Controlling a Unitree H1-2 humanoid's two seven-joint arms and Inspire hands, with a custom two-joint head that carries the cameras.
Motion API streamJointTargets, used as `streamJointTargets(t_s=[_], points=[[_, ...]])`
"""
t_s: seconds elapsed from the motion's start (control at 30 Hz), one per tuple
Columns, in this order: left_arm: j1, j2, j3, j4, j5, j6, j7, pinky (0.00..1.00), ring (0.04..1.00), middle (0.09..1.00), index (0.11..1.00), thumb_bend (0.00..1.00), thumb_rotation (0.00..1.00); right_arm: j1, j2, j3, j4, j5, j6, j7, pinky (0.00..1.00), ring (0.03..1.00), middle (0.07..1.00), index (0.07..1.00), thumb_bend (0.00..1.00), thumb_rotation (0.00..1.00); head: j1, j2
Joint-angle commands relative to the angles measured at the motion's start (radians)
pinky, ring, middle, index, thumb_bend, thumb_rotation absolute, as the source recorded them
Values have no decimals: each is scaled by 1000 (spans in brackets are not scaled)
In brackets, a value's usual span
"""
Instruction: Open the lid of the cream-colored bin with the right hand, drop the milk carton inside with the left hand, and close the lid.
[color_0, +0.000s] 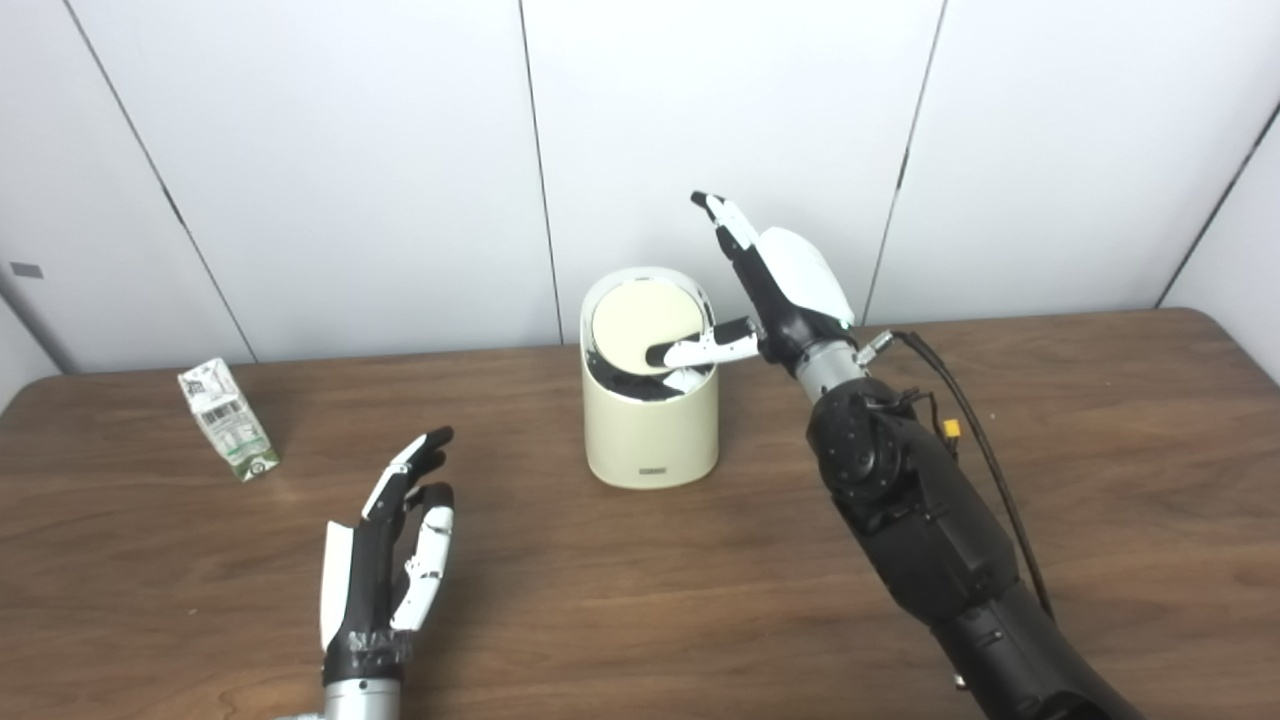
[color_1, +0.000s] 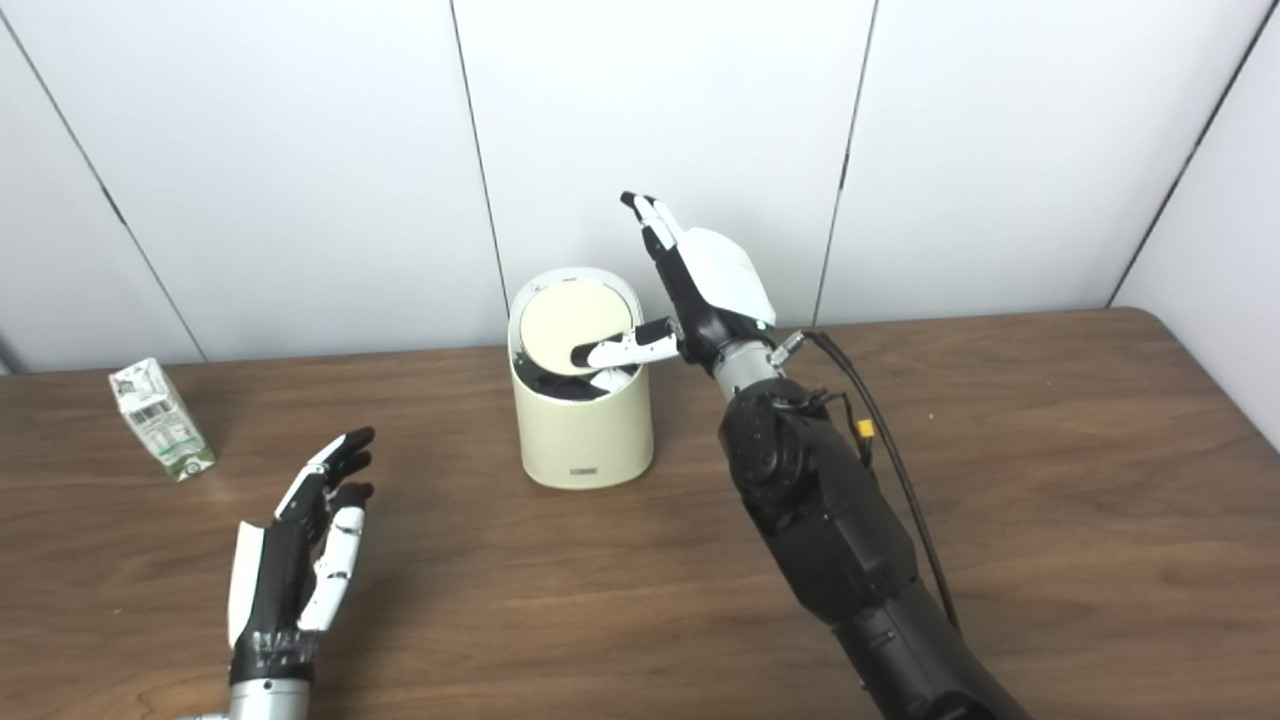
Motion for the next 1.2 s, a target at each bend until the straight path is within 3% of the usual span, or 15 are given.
streamJointTargets(t_s=[0.0, 0.23, 0.33, 0.37, 0.5, 0.57, 0.8, 1.03, 1.17], points=[[19, -19, -15, 46, 12, -15, 12, 750, 842, 873, 867, 296, 833, -37, -12, 2, -11, -13, -4, 8, 798, 915, 979, 968, 993, 258, -1, 1], [19, -18, -17, 45, 9, -15, 10, 746, 842, 874, 867, 300, 835, -35, -28, 19, -12, -26, 8, 30, 809, 928, 985, 976, 1000, 230, -2, 1], [19, -16, -17, 46, 13, -15, 11, 750, 843, 875, 869, 302, 841, -31, -26, 13, -8, -20, 0, 19, 791, 920, 979, 973, 984, 265, -4, 0], [18, -15, -17, 46, 12, -15, 11, 751, 842, 874, 869, 302, 840, -29, -22, 7, -10, -11, -1, 15, 784, 914, 975, 968, 962, 339, -5, 0], [20, -15, -16, 46, -6, -13, 4, 755, 844, 876, 870, 307, 831, -20, -13, -15, -41, 31, 4, 42, 673, 850, 967, 963, 920, 877, -5, -1], [19, -14, -17, 48, -3, -17, 6, 753, 843, 875, 868, 306, 826, -15, -13, -24, -47, 53, -14, 46, 656, 838, 965, 957, 902, 968, -5, -1], [20, -13, -18, 46, 2, -16, 8, 753, 844, 875, 867, 295, 827, -3, -14, -35, -46, 84, -41, 33, 787, 911, 965, 951, 849, 1000, -5, -1], [20, -11, -18, 47, 11, -15, 11, 758, 842, 872, 865, 295, 828, 19, -6, -54, -46, 118, -73, 20, 821, 926, 966, 956, 909, 1000, -2, -5], [23, -13, -17, 44, 4, -14, 10, 756, 842, 871, 865, 296, 823, 49, 1, -76, -67, 148, -134, -19, 784, 909, 958, 956, 895, 1000, -3, -4]])
